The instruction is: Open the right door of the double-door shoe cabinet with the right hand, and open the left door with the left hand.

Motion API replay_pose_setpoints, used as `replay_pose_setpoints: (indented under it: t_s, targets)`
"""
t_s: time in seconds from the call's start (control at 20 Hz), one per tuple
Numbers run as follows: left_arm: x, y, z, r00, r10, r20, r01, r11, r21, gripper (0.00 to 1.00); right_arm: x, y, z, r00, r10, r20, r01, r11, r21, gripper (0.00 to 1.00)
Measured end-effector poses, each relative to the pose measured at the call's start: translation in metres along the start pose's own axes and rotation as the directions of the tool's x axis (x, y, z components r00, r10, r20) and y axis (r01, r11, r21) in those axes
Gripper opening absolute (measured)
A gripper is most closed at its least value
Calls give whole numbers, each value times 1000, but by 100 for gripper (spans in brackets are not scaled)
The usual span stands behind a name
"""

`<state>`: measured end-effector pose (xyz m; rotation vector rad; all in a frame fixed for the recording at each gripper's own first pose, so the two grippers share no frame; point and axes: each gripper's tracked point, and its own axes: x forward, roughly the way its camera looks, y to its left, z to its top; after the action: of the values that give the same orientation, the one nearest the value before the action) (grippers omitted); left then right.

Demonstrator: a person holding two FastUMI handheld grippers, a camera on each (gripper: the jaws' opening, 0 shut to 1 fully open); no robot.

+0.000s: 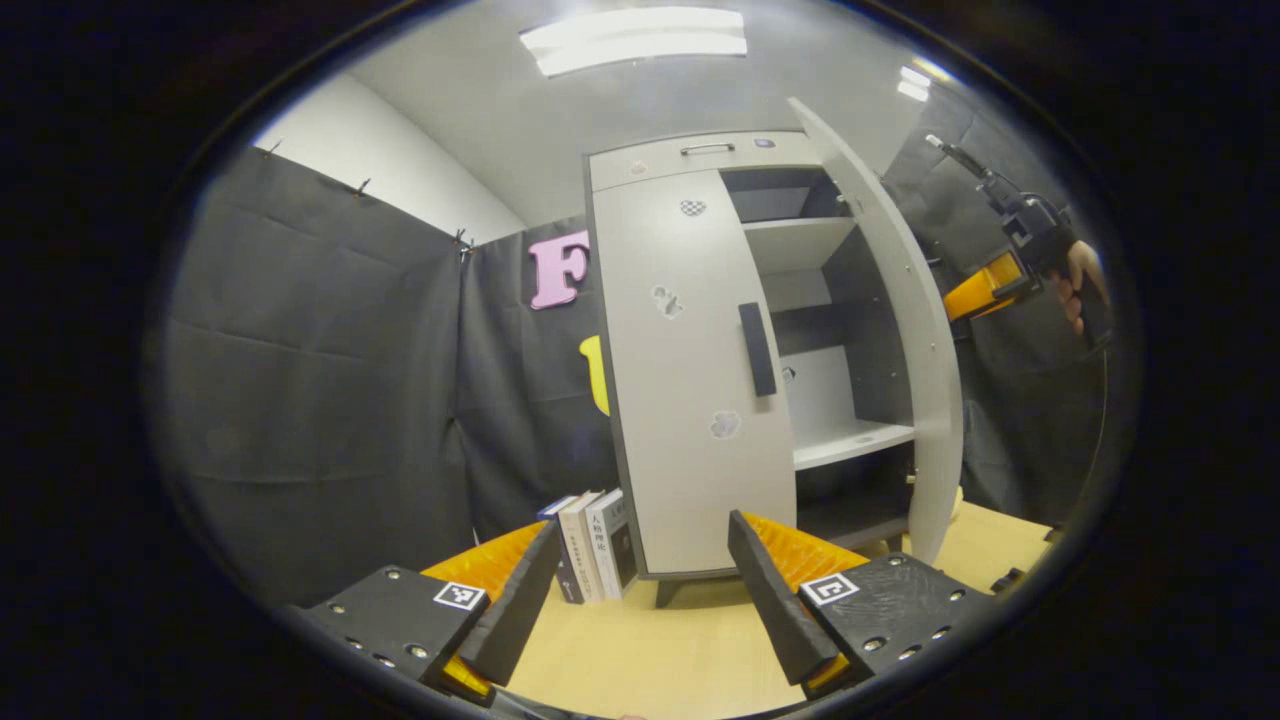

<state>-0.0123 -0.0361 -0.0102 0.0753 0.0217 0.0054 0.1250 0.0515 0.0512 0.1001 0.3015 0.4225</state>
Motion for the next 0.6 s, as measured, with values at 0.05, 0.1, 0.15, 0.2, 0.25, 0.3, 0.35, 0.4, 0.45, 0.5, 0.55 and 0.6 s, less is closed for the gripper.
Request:
replay_pose_setpoints:
  t_s: [0.05,0.1,0.15,0.2,0.25,0.3,0.35,0.4,0.45,0.5,0.55,0.6]
  targets:
    - [1,-4,1,1000,-7,1,7,1000,0,98,-4,-5,0,1000,-8,1,8,1000,0,16]
    - [-1,-7,1,1000,-14,1,14,1000,1,100,-8,-10,1,1000,-17,2,17,1000,-3,16]
    - [0,-11,2,1000,-19,2,19,1000,1,100,-12,-17,0,1000,-29,3,29,1000,-4,16]
    - [1,-15,2,1000,-26,2,26,1000,1,100,-15,-24,0,999,-40,3,40,999,-4,16]
    - [0,-20,2,999,-32,3,32,999,1,100,-20,-30,-2,999,-47,-1,47,999,-4,13]
    - [-1,-24,3,999,-38,4,38,999,1,100,-23,-37,-3,999,-50,-4,50,999,2,15]
    - [-1,-28,4,999,-44,5,44,999,1,100,-26,-43,-6,999,-49,-10,50,999,10,15]
    - [-1,-33,4,999,-49,4,49,999,0,98,-28,-48,-8,999,-49,-17,49,999,16,12]
    - [-2,-38,4,999,-54,3,54,999,-4,98,-28,-53,-9,998,-52,-19,52,998,21,12]
    - [-2,-42,4,998,-57,0,57,998,-7,100,-29,-58,-7,998,-56,-11,57,998,22,14]
    - [-3,-45,5,998,-57,0,57,998,-9,100,-30,-64,-7,998,-62,-10,62,998,20,14]
    - [-6,-48,5,998,-55,-2,55,998,-8,98,-31,-70,-7,997,-71,-6,71,997,16,11]
